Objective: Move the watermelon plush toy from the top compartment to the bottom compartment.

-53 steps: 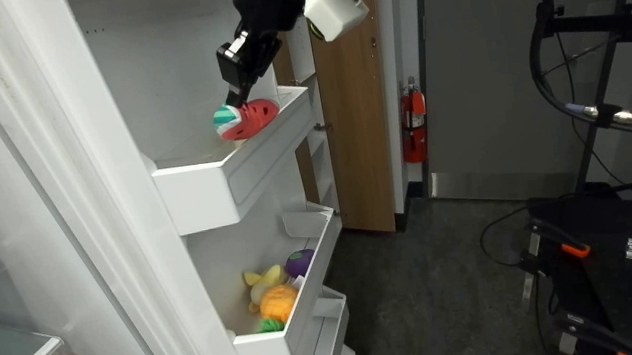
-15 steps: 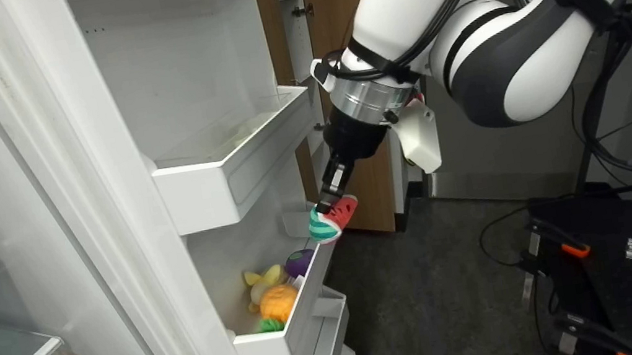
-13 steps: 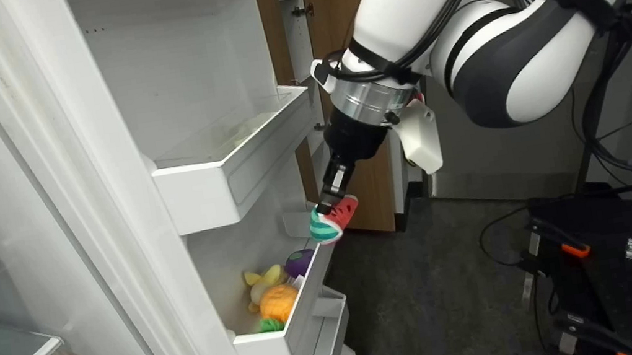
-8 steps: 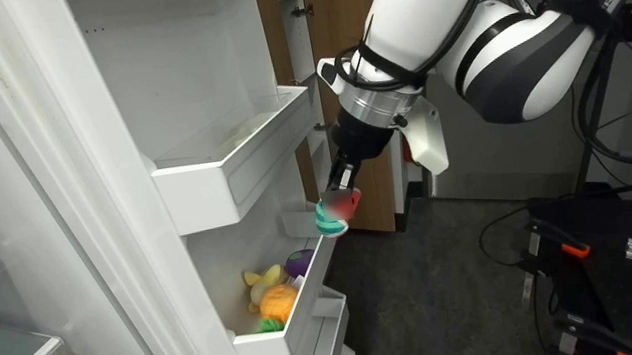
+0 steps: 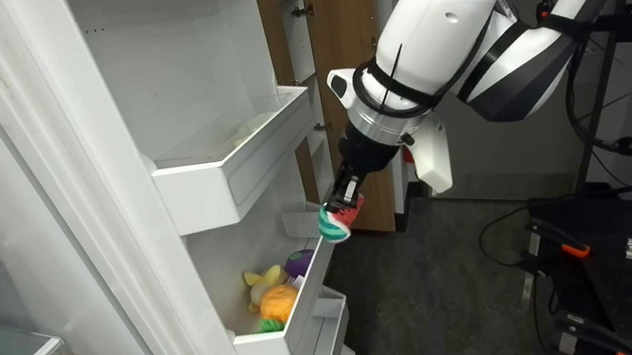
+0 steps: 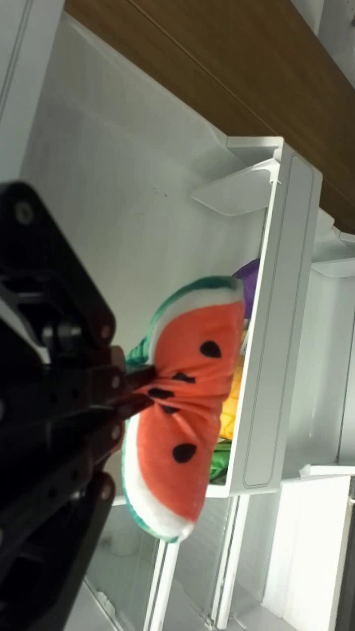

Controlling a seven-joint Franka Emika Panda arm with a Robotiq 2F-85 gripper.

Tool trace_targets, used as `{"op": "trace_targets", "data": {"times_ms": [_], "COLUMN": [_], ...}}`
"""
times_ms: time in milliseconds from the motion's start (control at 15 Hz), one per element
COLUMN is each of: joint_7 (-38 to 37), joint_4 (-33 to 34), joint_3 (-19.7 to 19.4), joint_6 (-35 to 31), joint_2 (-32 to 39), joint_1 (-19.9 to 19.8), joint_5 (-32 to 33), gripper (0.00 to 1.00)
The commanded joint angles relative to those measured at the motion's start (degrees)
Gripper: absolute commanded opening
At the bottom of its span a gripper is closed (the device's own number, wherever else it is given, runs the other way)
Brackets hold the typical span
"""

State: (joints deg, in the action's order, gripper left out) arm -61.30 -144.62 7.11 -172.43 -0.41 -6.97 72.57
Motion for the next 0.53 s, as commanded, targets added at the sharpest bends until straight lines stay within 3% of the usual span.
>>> {"op": "trace_targets", "data": {"times_ms": [0,467], "joint_7": [-11.77,-23.35], "joint_4": [6.55,15.63], "joint_3": [1.33,2.40], "joint_6": [1.93,6.77], "joint_2": [6.49,18.26], "joint_1": [1.46,5.08], "joint_5": [9.06,18.87], "gripper": [0.01,0.01]}}
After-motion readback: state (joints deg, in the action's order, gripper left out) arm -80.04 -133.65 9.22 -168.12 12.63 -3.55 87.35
